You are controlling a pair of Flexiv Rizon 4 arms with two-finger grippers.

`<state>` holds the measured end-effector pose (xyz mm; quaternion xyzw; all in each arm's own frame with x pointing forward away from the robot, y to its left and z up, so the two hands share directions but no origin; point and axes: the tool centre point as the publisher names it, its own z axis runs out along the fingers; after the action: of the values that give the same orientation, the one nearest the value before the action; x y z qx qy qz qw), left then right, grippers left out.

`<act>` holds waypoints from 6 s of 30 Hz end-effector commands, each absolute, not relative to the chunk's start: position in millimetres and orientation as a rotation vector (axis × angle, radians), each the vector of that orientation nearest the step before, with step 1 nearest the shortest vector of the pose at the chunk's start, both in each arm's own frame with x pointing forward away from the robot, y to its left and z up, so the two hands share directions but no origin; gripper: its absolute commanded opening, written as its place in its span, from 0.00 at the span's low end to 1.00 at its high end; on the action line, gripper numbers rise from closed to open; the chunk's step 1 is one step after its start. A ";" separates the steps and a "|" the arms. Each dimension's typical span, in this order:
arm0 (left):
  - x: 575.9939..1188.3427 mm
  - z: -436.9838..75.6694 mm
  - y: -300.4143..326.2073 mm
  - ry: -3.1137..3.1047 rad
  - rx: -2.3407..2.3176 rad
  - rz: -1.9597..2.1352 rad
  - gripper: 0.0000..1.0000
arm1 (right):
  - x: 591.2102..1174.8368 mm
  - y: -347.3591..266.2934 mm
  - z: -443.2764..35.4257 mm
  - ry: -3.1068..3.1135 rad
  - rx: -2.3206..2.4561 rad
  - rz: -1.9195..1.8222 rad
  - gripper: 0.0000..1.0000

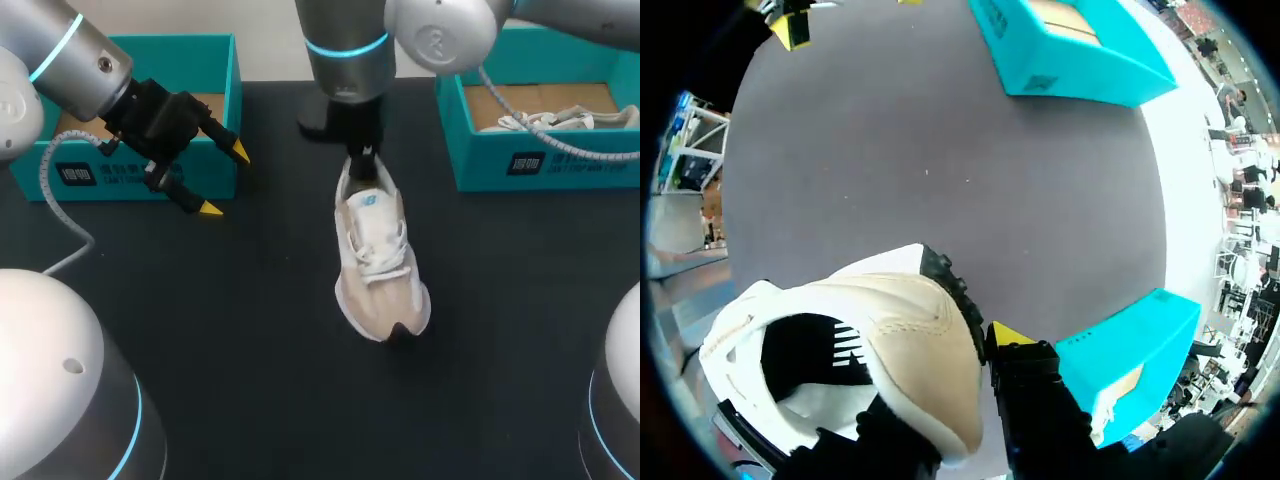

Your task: Take the shoe out of the shoebox, open the shoe tongue, remove and reinsert the insole, then place the shoe into the shoebox

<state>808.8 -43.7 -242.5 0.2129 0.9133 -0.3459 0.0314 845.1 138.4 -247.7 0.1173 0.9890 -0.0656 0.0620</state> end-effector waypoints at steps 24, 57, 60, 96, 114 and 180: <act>808.6 -242.3 -43.5 2.815 0.656 -1.062 1.00 | 842.0 111.3 -183.4 2.962 0.396 -0.249 0.00; 808.6 -242.3 -43.5 2.815 0.656 -1.062 1.00 | 951.5 -63.7 -139.3 2.821 0.583 -0.420 0.00; 808.6 -242.3 -43.5 2.815 0.656 -1.062 1.00 | 954.7 -71.0 -135.7 2.819 0.651 -0.400 0.00; 808.6 -242.3 -43.5 2.815 0.656 -1.062 1.00 | 1042.8 -181.9 -129.0 2.809 0.754 -0.335 0.00; 808.6 -242.3 -43.5 2.815 0.656 -1.062 1.00 | 1136.5 -254.2 -159.3 2.953 0.706 -0.330 0.00; 808.6 -242.3 -43.5 2.815 0.656 -1.062 1.00 | 1126.8 -340.0 -187.8 1.667 2.308 -0.159 0.00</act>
<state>808.7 -43.7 -242.5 0.2129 0.9133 -0.3459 0.0314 1131.9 -339.5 -185.3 0.8060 0.5743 -0.0677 0.1265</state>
